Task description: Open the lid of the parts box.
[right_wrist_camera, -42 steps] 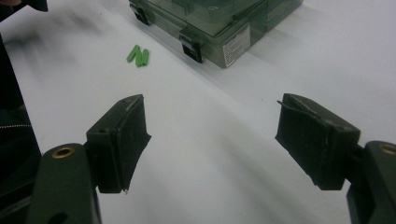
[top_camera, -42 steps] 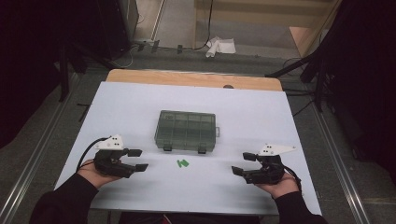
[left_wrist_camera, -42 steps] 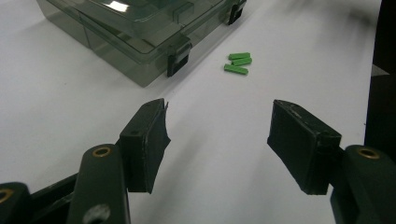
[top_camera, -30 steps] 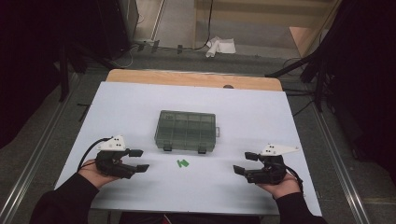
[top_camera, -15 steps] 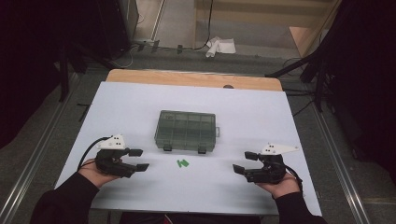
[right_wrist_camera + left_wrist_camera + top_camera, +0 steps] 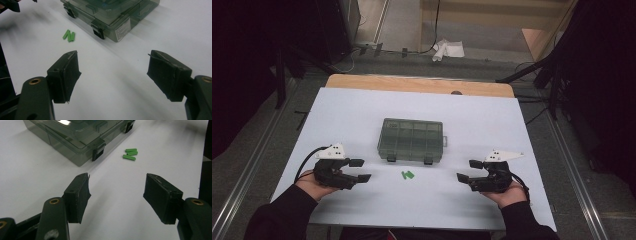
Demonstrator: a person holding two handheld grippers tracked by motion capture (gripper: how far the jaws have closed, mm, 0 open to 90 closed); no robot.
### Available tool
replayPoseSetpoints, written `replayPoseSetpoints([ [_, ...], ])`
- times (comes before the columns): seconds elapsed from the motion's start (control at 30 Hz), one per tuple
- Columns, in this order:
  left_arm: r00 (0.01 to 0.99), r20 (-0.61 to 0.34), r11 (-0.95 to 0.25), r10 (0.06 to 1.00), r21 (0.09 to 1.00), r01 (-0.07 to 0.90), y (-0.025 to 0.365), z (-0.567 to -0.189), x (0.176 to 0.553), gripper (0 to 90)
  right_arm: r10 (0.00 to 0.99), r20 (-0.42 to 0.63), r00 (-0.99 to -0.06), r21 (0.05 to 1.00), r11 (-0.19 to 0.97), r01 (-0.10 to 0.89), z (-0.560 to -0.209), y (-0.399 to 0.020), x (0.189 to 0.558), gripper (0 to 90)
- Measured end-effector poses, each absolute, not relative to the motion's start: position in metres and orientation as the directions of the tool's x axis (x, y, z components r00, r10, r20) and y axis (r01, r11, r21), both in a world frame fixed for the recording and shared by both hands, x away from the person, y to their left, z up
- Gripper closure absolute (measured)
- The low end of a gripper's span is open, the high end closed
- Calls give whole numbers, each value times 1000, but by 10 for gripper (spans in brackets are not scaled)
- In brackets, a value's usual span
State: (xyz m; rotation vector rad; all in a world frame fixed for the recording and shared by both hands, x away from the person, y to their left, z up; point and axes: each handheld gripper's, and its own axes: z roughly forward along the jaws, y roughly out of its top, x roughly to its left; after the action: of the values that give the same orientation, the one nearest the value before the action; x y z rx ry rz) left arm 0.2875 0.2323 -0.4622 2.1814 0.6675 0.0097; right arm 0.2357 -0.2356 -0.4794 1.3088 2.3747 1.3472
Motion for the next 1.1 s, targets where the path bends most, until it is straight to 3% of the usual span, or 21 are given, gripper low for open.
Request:
replayPoseSetpoints([
  [0.07, 858, -215, -503, 466, 733, 457, 232, -462, 288, 358, 725, 294, -623, 747, 233, 623, -480, -234, 237, 259],
  [0.13, 855, -228, -498, 465, 731, 466, 231, -462, 289, 242, 725, 288, -626, 750, 235, 618, -480, -232, 239, 259],
  [1.1, 857, -211, -505, 471, 732, 458, 233, -462, 289, 242, 715, 262, -648, 766, 254, 590, -483, -212, 251, 283],
])
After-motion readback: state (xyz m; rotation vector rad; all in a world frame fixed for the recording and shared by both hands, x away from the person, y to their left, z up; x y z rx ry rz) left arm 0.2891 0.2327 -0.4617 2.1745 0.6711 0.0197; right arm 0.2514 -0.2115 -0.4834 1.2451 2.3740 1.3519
